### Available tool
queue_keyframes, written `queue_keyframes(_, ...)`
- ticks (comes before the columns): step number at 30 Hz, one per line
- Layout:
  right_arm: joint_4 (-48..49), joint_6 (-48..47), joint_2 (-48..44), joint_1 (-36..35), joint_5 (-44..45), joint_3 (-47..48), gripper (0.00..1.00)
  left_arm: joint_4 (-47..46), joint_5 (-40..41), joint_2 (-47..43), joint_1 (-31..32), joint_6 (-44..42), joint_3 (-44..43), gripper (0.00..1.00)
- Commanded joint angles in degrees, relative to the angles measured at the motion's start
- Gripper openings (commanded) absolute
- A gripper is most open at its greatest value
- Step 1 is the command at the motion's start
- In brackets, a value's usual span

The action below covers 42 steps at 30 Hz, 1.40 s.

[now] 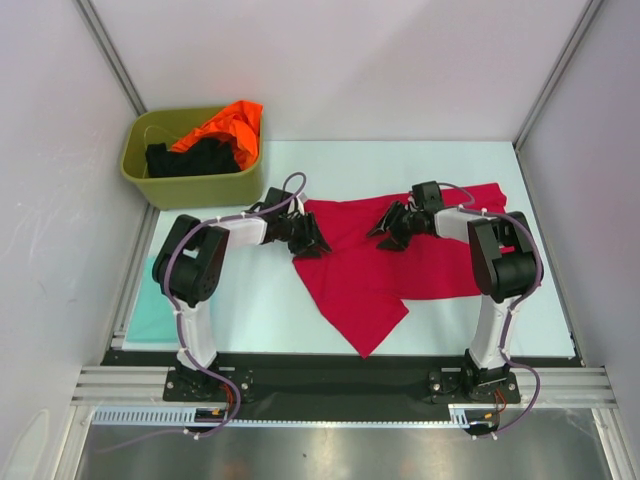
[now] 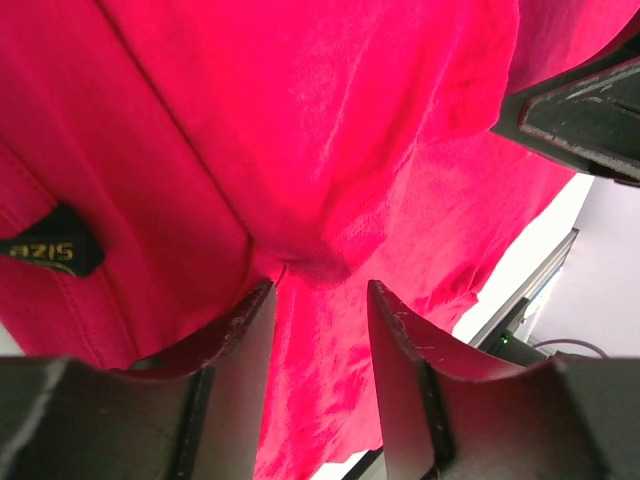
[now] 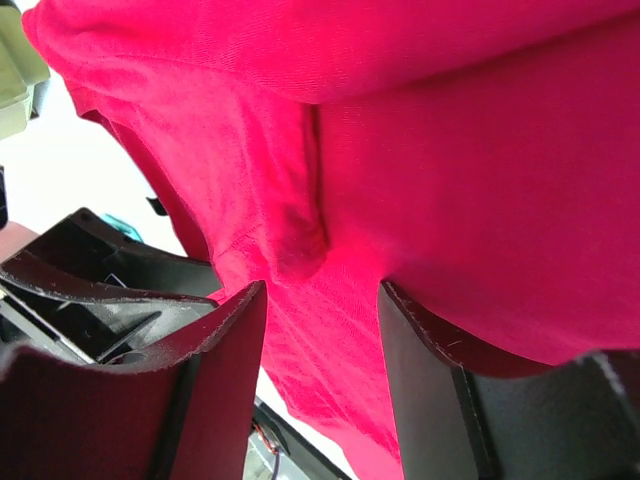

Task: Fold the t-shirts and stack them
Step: Fold the tshirt

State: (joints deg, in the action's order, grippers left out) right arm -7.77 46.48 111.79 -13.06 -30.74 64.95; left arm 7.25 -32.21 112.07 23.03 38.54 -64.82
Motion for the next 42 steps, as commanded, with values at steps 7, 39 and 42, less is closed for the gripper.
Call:
queue_keyframes(7,1.18,0.10,2.12,-1.09,-0.55,3.08,0.54,2.86,0.22,0.25,0.26,-1.63,-4.08,0.52)
queue_keyframes(39,0.30,-0.25,4.32,-1.53,-1.51,5.45,0.52,3.56,-1.55,4.74,0.53,0.22,-12.17,0.06)
queue_keyframes(42,0.56,-0.34,4.49,-1.53,-1.95,5.89,0.50,4.18,1.09,3.68,0.44,-0.31,-14.54,0.00)
